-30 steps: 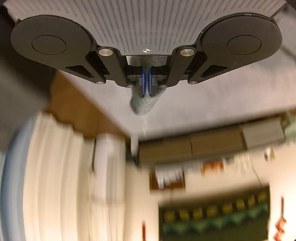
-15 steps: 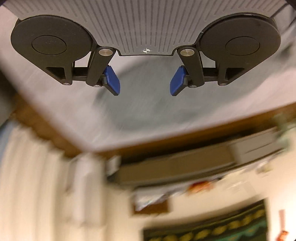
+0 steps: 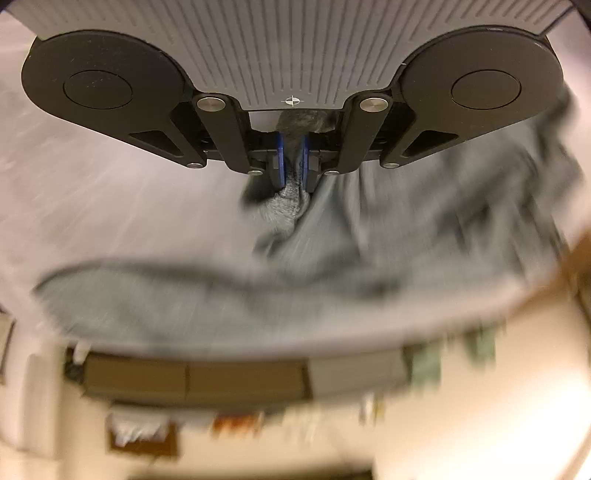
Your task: Fold clothes
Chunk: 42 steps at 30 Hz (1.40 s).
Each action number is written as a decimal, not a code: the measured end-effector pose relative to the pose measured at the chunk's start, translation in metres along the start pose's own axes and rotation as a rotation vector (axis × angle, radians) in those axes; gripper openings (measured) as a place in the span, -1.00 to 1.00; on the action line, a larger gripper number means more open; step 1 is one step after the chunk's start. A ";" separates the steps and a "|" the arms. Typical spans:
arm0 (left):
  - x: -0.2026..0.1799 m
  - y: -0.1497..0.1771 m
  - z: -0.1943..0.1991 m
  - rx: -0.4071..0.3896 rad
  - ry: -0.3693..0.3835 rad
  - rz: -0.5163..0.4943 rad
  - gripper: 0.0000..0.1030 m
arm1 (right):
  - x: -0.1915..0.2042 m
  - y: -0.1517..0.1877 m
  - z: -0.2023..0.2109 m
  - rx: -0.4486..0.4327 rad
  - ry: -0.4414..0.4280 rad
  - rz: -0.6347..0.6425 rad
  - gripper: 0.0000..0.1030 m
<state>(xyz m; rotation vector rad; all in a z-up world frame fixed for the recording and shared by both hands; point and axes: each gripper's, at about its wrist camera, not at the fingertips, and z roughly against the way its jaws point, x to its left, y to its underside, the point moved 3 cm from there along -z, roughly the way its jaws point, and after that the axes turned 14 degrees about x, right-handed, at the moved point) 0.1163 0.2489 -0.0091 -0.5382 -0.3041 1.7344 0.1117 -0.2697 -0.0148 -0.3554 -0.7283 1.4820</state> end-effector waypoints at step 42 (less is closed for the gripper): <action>0.096 0.082 -0.001 0.146 -0.128 0.309 -0.91 | -0.249 0.071 0.045 0.286 0.608 -0.174 -1.00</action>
